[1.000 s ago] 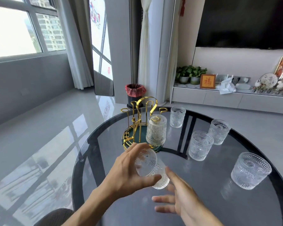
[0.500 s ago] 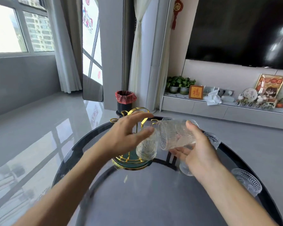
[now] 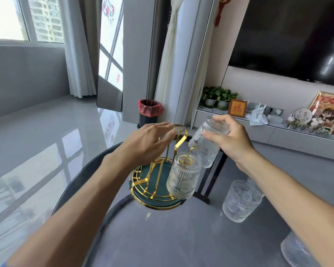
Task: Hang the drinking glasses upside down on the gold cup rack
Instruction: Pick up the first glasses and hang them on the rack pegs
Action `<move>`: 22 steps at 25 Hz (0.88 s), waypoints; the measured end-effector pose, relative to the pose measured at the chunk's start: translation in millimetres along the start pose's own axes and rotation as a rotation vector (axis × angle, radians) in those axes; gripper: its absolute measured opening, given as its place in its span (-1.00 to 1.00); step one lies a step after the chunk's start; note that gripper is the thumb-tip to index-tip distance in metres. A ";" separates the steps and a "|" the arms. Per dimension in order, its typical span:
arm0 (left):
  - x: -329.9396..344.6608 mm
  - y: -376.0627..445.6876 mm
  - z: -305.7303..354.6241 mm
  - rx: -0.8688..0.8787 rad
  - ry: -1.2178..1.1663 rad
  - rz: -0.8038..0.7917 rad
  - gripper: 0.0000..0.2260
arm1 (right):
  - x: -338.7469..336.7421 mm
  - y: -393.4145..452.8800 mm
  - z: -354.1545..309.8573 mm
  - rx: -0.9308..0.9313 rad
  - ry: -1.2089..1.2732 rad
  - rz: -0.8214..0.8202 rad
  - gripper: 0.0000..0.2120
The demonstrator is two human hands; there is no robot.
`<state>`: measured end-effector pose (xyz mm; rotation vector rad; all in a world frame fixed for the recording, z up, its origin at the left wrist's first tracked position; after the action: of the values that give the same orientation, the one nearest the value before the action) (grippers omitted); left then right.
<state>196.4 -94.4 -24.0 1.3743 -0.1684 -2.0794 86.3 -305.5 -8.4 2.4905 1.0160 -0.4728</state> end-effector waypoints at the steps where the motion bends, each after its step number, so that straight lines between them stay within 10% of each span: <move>1: 0.9 -0.2 0.1 0.003 0.024 0.008 -0.52 | 1.3 2.2 2.4 -0.027 -0.037 -0.010 -0.55; 9: -3.1 -3.5 -4.5 -0.066 0.104 0.018 -0.49 | 28.8 0.1 21.0 -0.165 -0.401 -0.193 -0.51; 22: -0.4 -2.8 2.1 -0.071 0.231 0.031 -0.46 | 40.2 -3.5 57.6 -0.102 -0.261 -0.212 -0.47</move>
<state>193.5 -92.4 -23.9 1.5451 -0.0187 -1.8656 102.1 -308.0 -76.9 2.1725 1.1689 -0.7683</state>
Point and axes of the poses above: each hand's wrist, its own y-axis towards the middle knuckle, its own x-axis out of the palm, z = x × y, the point moved 3 cm from there along y, towards the middle knuckle, and after that the axes turned 7 degrees about x, right-handed, at the moved point
